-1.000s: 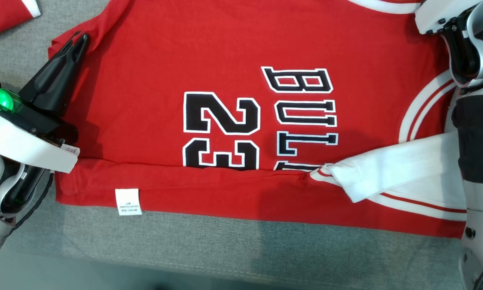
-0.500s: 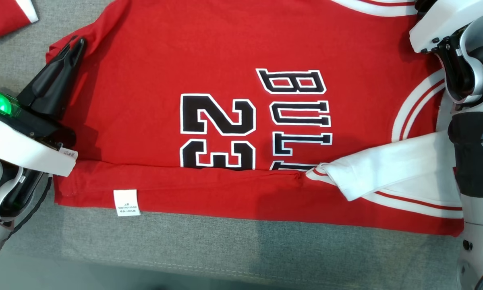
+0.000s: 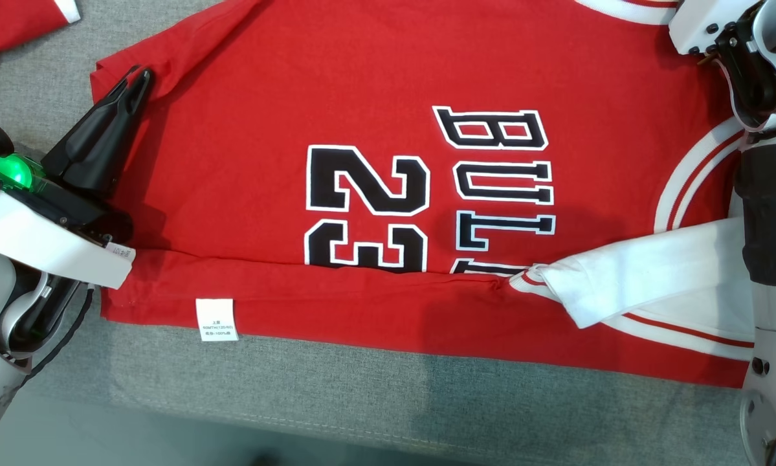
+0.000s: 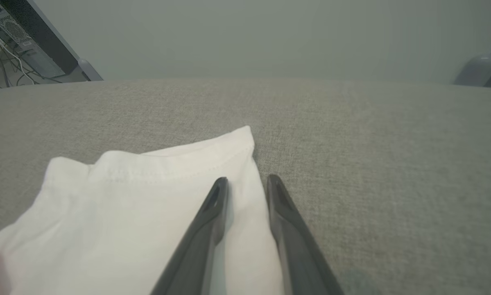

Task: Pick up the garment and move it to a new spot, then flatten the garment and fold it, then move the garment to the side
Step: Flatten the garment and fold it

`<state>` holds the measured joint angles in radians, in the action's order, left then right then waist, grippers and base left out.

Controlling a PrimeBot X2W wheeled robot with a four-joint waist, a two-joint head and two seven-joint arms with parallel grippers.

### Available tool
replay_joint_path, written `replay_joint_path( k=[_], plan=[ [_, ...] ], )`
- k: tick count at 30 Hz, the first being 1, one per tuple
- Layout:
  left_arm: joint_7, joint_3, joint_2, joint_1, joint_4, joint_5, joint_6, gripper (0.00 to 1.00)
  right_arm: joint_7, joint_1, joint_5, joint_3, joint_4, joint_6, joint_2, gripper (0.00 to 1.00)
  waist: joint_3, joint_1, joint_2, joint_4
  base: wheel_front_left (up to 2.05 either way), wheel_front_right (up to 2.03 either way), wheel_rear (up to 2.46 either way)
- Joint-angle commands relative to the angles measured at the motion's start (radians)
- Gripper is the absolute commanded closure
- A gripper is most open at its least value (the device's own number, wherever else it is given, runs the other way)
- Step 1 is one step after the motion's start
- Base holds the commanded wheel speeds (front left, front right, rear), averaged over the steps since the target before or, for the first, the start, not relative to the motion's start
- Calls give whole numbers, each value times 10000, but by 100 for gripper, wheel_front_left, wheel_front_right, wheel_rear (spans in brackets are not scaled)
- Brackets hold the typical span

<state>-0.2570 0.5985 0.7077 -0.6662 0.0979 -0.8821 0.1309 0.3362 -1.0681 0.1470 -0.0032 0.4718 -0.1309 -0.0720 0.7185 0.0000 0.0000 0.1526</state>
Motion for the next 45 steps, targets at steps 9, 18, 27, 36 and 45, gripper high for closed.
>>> replay_joint_path(
  k=[9, 18, 27, 36, 45],
  plan=[
    [-47, -449, 553, -204, -78, -135, -2, 100, 199, 270, -30, 242, -442, 2, 218, 100, -103, 0, 0, -158, 0, 0, 0],
    [-47, -590, 602, 8, 105, -167, -2, 100, -665, 887, 805, 725, -1398, 2, 218, 100, -505, 0, 0, -527, 0, 0, 0],
    [-47, -681, 906, 494, 474, -271, -2, 100, -322, 2699, 1557, 950, -2944, 2, 218, 100, -1154, 0, 0, -1154, 0, 0, 0],
    [-47, -608, 1038, 982, 846, -329, -2, 100, 544, 4566, 1974, 865, -4424, 2, 218, 100, -1953, 0, 0, -1441, 0, 0, 0],
    [-47, -342, 946, 1497, 1297, -270, -2, 100, 842, 5745, 2292, 994, -5097, 2, 218, 100, -2590, 0, 0, -1521, 0, 0, 0]
  ],
)
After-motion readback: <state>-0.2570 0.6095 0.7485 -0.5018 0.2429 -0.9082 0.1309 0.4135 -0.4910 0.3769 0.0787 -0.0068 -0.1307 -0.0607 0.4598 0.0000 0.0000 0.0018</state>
